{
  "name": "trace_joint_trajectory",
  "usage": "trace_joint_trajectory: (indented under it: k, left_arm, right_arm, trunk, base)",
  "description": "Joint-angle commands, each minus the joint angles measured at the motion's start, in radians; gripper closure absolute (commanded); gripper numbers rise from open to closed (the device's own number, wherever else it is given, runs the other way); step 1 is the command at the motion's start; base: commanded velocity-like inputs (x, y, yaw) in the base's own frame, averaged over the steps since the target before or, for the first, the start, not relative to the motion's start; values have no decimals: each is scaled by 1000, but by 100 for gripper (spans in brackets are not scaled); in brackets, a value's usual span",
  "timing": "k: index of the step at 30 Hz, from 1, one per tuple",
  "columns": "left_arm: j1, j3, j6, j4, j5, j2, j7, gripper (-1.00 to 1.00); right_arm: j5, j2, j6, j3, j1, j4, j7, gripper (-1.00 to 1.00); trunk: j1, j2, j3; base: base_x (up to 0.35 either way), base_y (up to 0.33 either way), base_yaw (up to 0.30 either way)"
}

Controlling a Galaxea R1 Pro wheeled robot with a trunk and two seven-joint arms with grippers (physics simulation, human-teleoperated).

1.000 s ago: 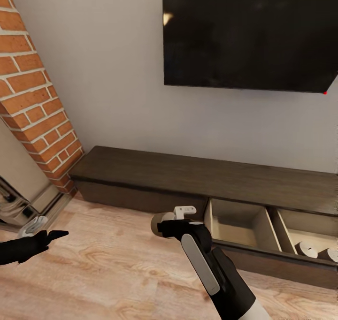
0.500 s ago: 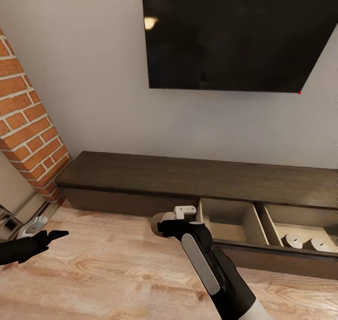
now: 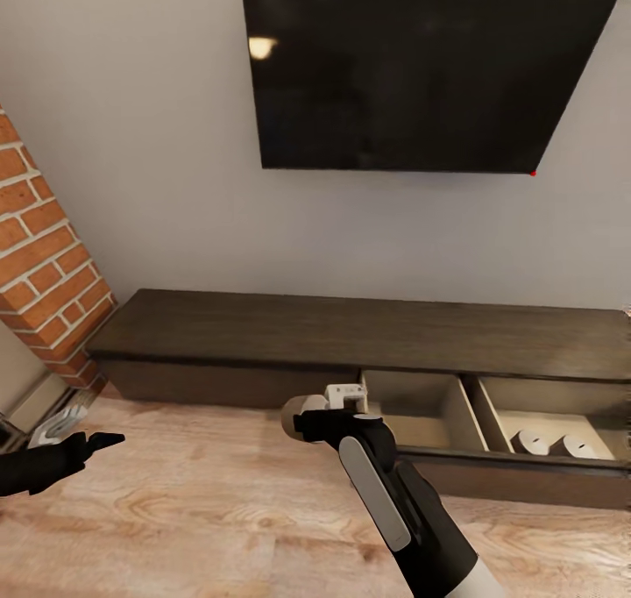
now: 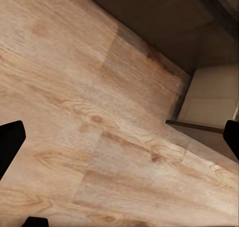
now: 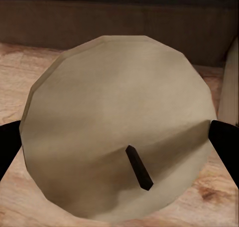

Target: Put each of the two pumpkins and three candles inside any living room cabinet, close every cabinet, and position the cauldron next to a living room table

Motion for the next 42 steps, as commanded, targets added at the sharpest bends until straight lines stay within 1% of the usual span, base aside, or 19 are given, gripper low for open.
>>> trace_joint_trajectory:
  k: [1, 13, 25, 32, 37, 41, 42]
  left_arm:
    - [0, 1, 4, -1, 11, 0, 10, -100]
    - [0, 1, 3, -1, 11, 0, 10, -100]
    - [0, 0, 1, -1, 12, -3, 10, -100]
    - [0, 6, -2, -1, 15, -3, 8, -100]
    - [0, 24, -8, -1, 14, -4, 7, -100]
    - [0, 25, -8, -2, 12, -4, 6, -100]
    - [0, 24, -8, -2, 12, -4, 6, -100]
  right_arm:
    - [-10, 0, 2, 1, -1, 0, -11, 100]
    - [-10, 0, 1, 1, -1, 1, -10, 100]
    - [-11, 0, -1, 0, -1, 1, -10, 100]
    - [-10, 0, -6, -3, -1, 1, -9, 100]
    - [-10, 0, -5, -6, -1, 1, -9, 100]
    - [-10, 0, -5, -21, -1, 2, -9, 100]
    - [-10, 0, -4, -33, -1, 2, -9, 100]
  trunk:
    - [0, 0, 0]
    - [0, 0, 12]
    - [0, 0, 13]
    - [0, 0, 13]
    - [0, 0, 13]
    - [0, 0, 13]
    - [0, 0, 13]
  base:
    - [0, 0, -208]
    - [0, 0, -217]
    - [0, 0, -46]
    - [0, 0, -262]
    - [0, 0, -280]
    - [0, 0, -281]
    - [0, 0, -281]
